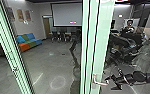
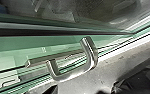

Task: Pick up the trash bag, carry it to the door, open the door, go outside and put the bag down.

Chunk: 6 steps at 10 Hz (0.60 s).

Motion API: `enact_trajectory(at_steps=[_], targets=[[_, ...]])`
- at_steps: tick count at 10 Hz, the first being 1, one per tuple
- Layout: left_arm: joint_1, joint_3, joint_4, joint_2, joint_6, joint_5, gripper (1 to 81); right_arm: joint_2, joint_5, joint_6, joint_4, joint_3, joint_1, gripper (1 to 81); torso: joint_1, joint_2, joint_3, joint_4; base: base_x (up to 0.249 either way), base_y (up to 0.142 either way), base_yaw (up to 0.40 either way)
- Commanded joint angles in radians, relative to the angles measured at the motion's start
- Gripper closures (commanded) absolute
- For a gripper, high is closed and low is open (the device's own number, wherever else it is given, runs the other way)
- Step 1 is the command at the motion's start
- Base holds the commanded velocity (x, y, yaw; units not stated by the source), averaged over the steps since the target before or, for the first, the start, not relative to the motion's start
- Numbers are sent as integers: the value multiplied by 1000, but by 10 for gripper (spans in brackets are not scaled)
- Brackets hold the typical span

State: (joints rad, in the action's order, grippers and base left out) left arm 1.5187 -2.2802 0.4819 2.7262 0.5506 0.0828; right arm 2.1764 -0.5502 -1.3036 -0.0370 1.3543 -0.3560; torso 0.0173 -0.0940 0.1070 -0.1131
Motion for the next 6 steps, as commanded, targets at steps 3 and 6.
enact_trajectory(at_steps=[3,6], targets=[[-42,8,3,-14,0,-67,811,107,-33,-62,23,126,139,10,0,0,0,0,0,0,0],[-42,7,4,-12,-1,-66,811,179,-60,-68,28,193,110,10,0,0,0,0,0,0,0]])
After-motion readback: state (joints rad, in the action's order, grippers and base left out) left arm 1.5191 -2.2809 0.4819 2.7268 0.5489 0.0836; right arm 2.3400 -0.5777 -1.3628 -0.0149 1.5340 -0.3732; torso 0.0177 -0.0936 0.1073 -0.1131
